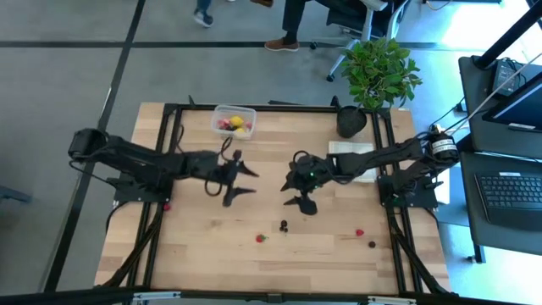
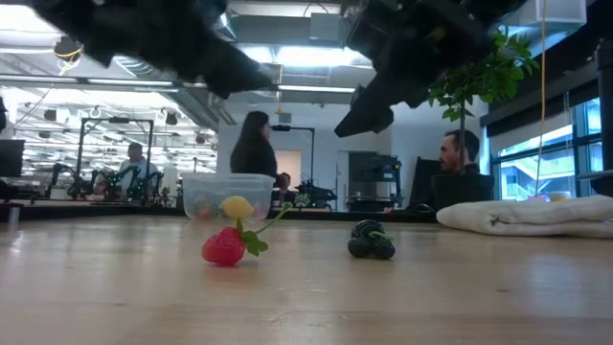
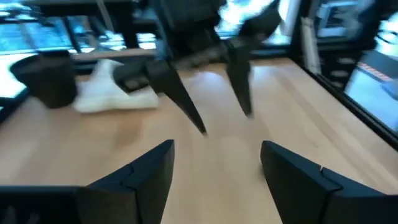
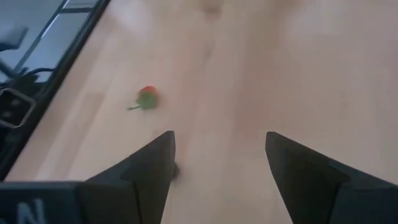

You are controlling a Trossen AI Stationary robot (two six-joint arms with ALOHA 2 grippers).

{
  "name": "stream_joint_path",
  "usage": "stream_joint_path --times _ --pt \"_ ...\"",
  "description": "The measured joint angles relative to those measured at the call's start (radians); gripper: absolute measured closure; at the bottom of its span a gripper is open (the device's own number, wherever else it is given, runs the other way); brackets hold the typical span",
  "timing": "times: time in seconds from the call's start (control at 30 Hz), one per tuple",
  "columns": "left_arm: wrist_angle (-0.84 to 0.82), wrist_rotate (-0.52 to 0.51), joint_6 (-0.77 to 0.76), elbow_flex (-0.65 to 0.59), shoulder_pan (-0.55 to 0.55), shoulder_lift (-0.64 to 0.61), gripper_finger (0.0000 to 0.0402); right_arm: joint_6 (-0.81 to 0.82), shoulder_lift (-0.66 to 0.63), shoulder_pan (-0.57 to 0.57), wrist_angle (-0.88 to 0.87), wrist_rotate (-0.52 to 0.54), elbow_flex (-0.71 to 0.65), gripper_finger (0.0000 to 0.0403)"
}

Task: Pick and placing Produce into tupperware
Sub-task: Put the top black cherry into the transparent bin

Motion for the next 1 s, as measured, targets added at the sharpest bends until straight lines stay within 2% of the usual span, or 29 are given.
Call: stream_joint_path --times 0.13,0.23,0.4,0.63,1.0 --pt "0.119 0.0 -0.029 -0.091 -0.075 0.001 0.017 0.026 0.0 0.045 0.004 0.002 0.0 0.0151" --pt "0.163 0.0 -0.044 -0.14 -0.118 0.001 0.0173 0.031 0.005 0.087 0.007 0.066 0.0 0.0151" --pt "0.18 -0.029 -0.053 -0.16 -0.152 0.001 0.0174 0.031 0.06 0.158 0.015 0.159 0.0 0.0151" --pt "0.18 -0.028 -0.045 -0.16 -0.168 0.001 0.0174 0.191 0.147 0.2 0.061 0.305 0.0 0.0151" --pt "0.173 -0.018 -0.05 -0.16 -0.169 0.001 0.0174 0.278 0.209 0.247 0.053 0.308 -0.001 0.0151"
